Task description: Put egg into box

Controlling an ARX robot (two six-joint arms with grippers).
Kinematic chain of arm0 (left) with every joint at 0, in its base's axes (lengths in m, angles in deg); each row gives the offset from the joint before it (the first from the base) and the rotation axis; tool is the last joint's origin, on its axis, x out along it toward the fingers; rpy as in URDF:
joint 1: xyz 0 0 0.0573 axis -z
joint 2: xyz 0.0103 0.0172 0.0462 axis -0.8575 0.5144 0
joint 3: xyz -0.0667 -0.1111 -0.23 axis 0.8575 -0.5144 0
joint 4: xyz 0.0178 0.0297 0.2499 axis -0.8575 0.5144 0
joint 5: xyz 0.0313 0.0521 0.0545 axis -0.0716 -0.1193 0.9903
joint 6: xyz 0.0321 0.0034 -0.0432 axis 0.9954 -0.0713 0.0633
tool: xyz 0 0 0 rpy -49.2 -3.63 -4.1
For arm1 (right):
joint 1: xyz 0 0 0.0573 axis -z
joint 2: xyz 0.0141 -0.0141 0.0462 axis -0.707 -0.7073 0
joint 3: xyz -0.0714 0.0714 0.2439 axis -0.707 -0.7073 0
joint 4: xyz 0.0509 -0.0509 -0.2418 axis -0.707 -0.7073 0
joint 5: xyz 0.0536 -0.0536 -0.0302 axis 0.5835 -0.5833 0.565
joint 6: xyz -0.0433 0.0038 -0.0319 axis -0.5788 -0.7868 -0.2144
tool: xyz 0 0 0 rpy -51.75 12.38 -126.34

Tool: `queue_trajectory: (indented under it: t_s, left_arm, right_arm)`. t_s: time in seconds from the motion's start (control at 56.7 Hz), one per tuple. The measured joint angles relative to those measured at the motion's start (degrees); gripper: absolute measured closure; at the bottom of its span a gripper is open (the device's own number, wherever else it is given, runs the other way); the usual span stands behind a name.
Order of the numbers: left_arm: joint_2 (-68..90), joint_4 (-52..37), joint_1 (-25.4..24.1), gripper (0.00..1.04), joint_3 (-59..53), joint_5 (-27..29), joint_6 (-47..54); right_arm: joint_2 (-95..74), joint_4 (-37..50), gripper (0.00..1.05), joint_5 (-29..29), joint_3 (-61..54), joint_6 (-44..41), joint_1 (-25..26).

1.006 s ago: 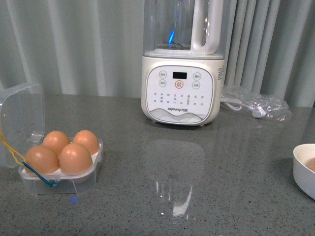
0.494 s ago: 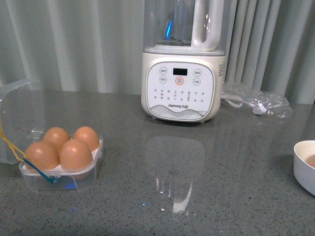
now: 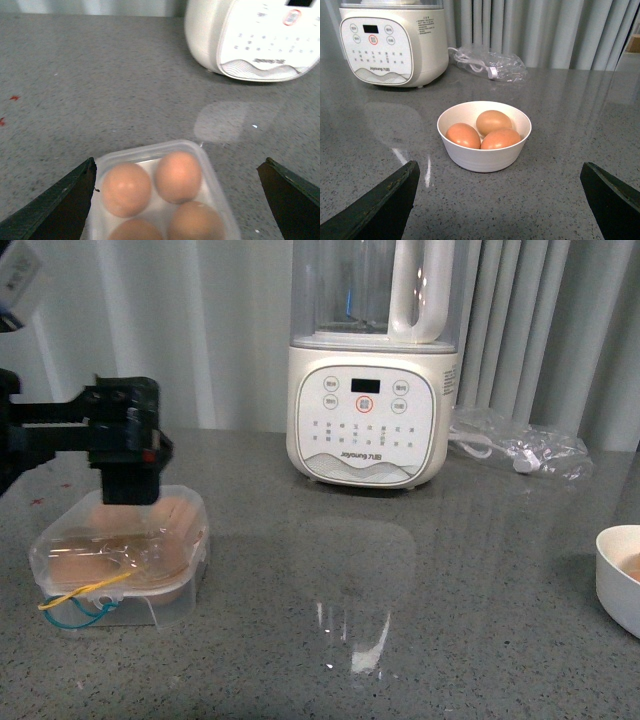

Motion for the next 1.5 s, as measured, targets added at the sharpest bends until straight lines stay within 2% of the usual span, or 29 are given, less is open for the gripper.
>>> queue_trajectory:
  t_s: [0.088,0.212,0.388,0.6,0.723,0.97,1.217,1.429,1.464,1.499]
  left_arm:
    - [-0.02,0.72,2.78,0.07,-0.81,0.42,4.74]
    - [-0.33,3.21,3.17,0.07,-1.42,0.74,8.09]
    - [-1.88,6.05,2.12,0.07,-1.44,0.33,8.94]
    - [-6.25,10.01,-1.33,0.07,-0.22,-0.96,6.49]
    - [-10.01,15.45,-4.96,0.07,0.96,-1.05,4.7]
    - [-19.5,26.4,-15.26,0.07,0.04,-6.54,4.72]
    - [-28.33,35.95,-28.48,0.07,-4.0,-16.96,8.87]
    - [-31.45,38.53,-33.68,0.07,-5.75,-20.55,11.43]
    - [-32.26,35.06,-33.94,0.11,-7.21,-21.86,10.27]
    - [-33.86,26.75,-33.83,0.16,-10.78,-22.34,8.66]
  right_arm:
    - [0.0,0.0,0.07,0.0,0.0,0.0,0.0]
    - [0.0,0.0,0.07,0.0,0.0,0.0,0.0]
    - [0.0,0.0,0.07,0.0,0.0,0.0,0.0]
    - [0.0,0.0,0.07,0.0,0.02,0.0,0.0]
    - [0.0,0.0,0.07,0.0,0.0,0.0,0.0]
    - [0.0,0.0,0.07,0.0,0.0,0.0,0.0]
    - [0.0,0.0,0.07,0.0,0.0,0.0,0.0]
    - [0.0,0.0,0.07,0.0,0.0,0.0,0.0]
    - [0.0,0.0,0.07,0.0,0.02,0.0,0.0]
    - [0.0,0.0,0.07,0.0,0.0,0.0,0.0]
